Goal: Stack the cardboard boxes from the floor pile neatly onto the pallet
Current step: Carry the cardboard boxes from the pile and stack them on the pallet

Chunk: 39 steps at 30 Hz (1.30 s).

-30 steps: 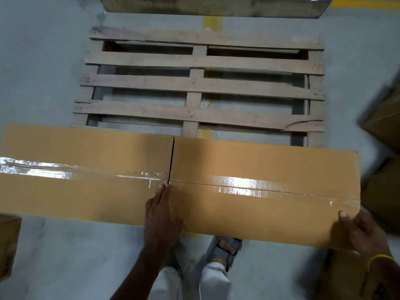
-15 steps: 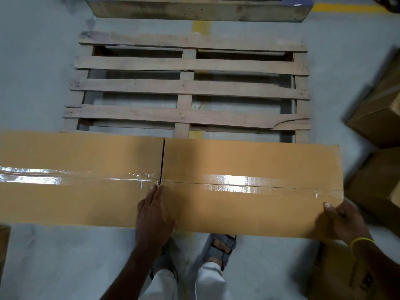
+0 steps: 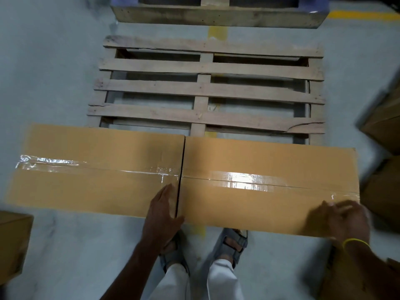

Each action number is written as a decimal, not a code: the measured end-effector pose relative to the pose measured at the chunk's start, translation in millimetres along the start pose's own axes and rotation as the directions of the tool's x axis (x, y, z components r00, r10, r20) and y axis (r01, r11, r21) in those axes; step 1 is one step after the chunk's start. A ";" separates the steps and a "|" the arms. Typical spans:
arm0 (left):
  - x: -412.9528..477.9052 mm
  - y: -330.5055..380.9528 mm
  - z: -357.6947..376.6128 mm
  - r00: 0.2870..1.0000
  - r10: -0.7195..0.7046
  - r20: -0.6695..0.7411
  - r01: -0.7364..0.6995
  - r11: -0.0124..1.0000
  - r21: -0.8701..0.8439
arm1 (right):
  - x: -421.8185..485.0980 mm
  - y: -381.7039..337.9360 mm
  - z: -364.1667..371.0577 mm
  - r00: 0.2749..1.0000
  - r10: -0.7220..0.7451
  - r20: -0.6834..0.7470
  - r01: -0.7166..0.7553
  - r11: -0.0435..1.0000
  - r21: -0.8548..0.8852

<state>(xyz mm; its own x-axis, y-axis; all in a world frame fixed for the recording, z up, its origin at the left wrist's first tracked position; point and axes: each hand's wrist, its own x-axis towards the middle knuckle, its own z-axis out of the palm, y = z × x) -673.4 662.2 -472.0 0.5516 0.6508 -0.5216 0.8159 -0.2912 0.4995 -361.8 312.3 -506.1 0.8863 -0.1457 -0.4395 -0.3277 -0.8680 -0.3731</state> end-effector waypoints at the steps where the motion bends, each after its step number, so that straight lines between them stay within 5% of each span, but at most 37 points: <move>1: -2.3 -2.6 -1.9 1.000 -0.028 -0.003 0.028 0.998 -0.056 | -9.5 -9.1 1.7 0.999 -0.013 0.029 0.013 1.000 0.014; 7: -10.0 18.4 -26.1 0.969 -0.220 0.110 0.242 0.766 -0.596 | -70.7 -51.6 21.4 0.981 -0.012 0.194 -0.005 0.996 0.087; 11: -9.8 42.3 -54.2 0.965 -0.186 0.186 0.262 0.627 -0.734 | -113.4 -85.3 28.7 0.967 -0.017 0.254 -0.039 0.976 0.214; 23: -30.7 117.7 -114.7 0.956 0.091 0.280 0.094 0.806 -0.584 | -207.3 -115.7 -27.8 0.973 -0.112 0.202 -0.019 0.833 0.553; 29: -84.6 191.4 -100.6 0.897 0.246 0.367 -0.046 0.878 -0.476 | -251.8 -67.3 -112.0 0.974 -0.213 0.081 0.164 0.904 0.396; 39: -272.0 344.3 -42.4 0.760 0.403 0.510 -0.162 0.878 -0.451 | -329.0 77.2 -292.5 0.992 0.033 -0.121 0.033 0.858 0.512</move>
<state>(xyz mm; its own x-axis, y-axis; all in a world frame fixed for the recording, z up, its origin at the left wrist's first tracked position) -549.9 414.6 -128.8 0.8363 0.0198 -0.5480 0.5483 -0.0447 0.8351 -583.0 154.4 -151.4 0.9079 -0.2308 -0.3499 -0.4192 -0.5070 -0.7531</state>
